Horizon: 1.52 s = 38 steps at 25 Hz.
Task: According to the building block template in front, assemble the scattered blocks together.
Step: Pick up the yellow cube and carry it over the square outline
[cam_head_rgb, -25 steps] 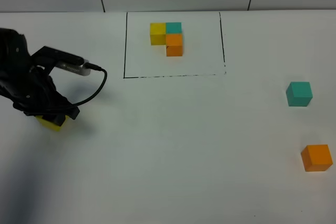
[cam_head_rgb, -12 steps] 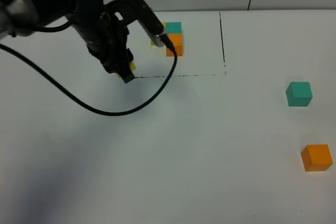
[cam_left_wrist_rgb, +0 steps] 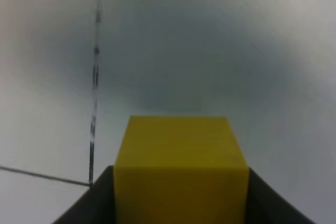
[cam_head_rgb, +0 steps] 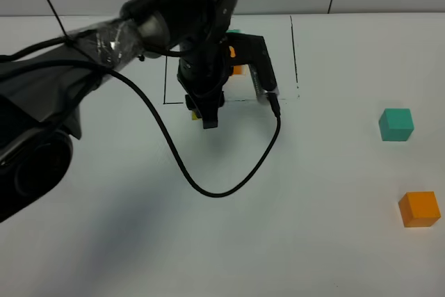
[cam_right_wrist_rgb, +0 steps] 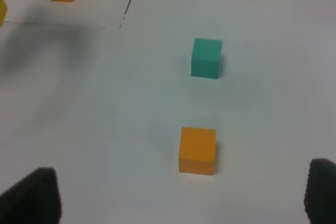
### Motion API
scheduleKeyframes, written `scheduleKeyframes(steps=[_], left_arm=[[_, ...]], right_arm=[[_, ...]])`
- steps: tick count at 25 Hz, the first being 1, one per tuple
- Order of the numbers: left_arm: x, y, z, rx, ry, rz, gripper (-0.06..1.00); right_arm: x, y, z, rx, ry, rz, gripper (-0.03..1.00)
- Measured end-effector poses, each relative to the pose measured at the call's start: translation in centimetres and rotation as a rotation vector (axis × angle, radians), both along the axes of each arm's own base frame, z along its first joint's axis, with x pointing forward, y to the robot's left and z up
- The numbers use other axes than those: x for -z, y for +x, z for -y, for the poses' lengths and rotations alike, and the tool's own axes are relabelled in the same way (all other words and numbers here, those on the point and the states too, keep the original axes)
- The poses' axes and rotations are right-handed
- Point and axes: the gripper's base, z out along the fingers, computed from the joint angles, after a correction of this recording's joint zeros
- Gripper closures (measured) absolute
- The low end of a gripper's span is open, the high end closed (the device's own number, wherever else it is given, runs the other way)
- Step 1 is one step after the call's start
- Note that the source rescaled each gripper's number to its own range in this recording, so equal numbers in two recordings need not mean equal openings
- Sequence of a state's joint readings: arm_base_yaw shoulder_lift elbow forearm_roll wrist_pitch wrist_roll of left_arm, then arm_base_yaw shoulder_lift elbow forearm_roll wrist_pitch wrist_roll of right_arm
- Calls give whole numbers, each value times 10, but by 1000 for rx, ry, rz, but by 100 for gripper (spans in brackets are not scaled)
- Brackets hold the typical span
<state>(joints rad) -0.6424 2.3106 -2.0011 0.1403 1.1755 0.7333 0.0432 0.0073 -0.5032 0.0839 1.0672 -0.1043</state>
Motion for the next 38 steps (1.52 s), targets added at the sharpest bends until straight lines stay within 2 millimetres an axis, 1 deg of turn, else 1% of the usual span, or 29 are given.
scheduleKeyframes(steps=[3,6,14,20,38], left_arm=[[11,0,9,69,2,-20,94],[19,1,12,115,-15,-43,94],[27,8,20,127,-72,1,94],[46,10,23,121,-72,-24,94],[55,12,26,120,-89,-17,94]], right_arm=[[0,0,0,0,1,0,10],[0,0,0,1,1,0,10],[0,0,0,1,2,0,10],[0,0,0,1,3,0,10],[0,0,0,2,4,0,13]])
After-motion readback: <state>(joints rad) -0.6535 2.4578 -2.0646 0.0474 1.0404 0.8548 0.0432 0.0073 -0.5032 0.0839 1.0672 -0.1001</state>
